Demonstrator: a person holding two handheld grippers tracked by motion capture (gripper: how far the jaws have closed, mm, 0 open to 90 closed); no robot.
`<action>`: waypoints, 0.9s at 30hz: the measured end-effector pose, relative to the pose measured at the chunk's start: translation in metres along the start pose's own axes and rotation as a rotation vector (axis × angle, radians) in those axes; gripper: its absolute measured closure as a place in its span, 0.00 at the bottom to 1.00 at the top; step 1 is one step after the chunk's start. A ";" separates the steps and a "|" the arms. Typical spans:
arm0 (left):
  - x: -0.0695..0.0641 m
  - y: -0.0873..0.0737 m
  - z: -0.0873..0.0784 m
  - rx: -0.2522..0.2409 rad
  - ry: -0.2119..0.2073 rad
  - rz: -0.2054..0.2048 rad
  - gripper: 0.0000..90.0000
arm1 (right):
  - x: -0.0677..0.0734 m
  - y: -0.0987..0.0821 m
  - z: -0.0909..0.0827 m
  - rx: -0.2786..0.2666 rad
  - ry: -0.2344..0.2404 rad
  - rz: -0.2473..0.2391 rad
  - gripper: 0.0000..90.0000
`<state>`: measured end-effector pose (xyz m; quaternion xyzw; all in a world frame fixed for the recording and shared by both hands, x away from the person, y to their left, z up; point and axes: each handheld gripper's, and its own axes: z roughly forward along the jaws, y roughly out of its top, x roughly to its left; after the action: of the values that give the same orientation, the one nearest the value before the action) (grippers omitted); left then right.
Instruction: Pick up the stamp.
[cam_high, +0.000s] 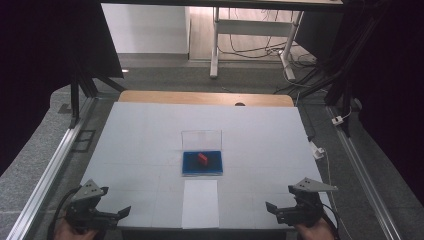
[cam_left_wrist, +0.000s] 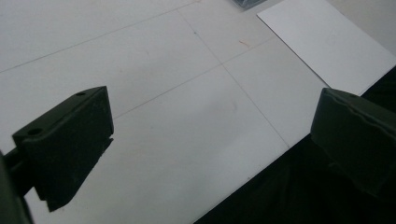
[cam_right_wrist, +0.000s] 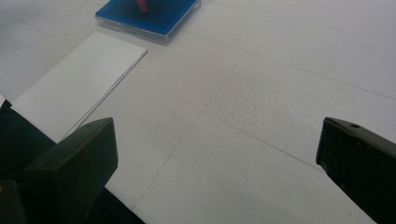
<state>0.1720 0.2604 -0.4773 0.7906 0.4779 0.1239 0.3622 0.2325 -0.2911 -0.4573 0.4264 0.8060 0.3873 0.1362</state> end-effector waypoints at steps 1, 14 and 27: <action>0.000 0.000 0.000 -0.002 -0.001 0.000 0.00 | 0.000 0.000 0.000 0.001 -0.001 -0.006 0.00; 0.001 0.002 0.003 0.008 -0.009 0.020 0.00 | 0.004 0.000 0.000 0.005 0.019 -0.043 0.00; -0.001 0.002 0.003 0.006 -0.018 0.044 0.01 | 0.008 0.001 0.000 0.001 0.020 -0.068 0.00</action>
<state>0.1745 0.2580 -0.4780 0.8033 0.4573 0.1231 0.3612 0.2282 -0.2851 -0.4557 0.3948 0.8217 0.3862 0.1411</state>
